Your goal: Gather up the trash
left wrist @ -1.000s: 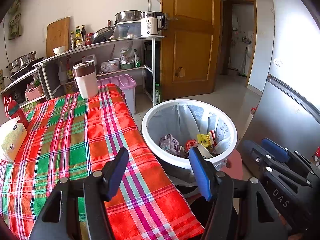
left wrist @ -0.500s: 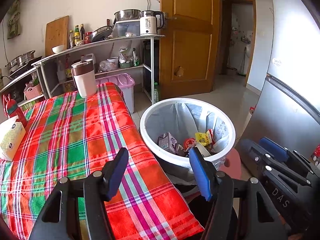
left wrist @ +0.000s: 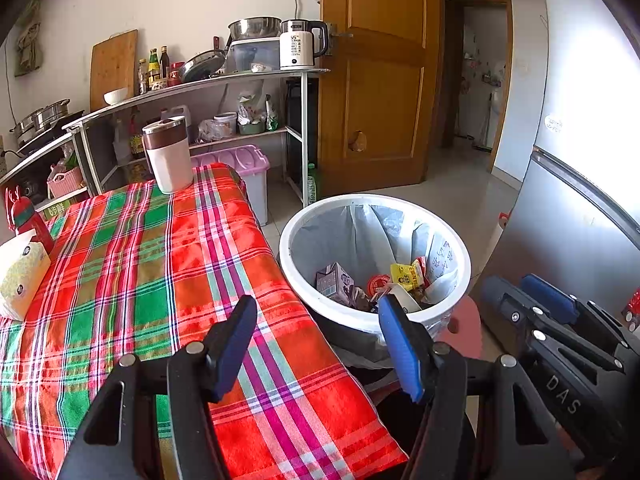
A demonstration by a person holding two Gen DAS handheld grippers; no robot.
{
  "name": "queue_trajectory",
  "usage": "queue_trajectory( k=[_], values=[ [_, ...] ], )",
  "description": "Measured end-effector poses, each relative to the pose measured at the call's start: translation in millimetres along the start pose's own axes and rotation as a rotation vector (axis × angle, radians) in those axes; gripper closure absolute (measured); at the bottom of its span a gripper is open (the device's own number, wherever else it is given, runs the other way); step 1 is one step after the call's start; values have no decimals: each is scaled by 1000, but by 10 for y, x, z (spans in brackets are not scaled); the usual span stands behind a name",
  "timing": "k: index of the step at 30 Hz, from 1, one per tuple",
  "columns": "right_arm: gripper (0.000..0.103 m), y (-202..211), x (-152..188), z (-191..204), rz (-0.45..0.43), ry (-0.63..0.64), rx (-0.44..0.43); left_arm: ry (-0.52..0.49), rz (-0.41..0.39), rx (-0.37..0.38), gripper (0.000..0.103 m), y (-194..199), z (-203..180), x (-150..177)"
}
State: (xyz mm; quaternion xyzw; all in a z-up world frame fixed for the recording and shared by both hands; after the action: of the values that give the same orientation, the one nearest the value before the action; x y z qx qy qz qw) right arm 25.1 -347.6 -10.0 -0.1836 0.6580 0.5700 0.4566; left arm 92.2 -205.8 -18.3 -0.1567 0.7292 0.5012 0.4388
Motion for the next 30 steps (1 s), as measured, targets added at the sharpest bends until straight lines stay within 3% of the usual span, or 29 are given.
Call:
queue_trajectory(
  k=[30],
  values=[
    [57, -3, 2, 15, 4, -3, -4, -2, 1, -1, 38, -9, -3, -1]
  ],
)
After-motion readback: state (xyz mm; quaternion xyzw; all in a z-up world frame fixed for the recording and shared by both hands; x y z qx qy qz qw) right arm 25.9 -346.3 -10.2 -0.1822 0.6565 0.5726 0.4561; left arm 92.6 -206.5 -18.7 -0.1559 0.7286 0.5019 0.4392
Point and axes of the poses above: each gripper's, at about its wrist camera, not at the fingertips, and y roughly against the way its jaws point, z to its left, x to its underside, the point moved 7 cm from there along -y, roughly the way its jaws point, and after that the axes turned 8 degrees about x, right-handed, at the moved point
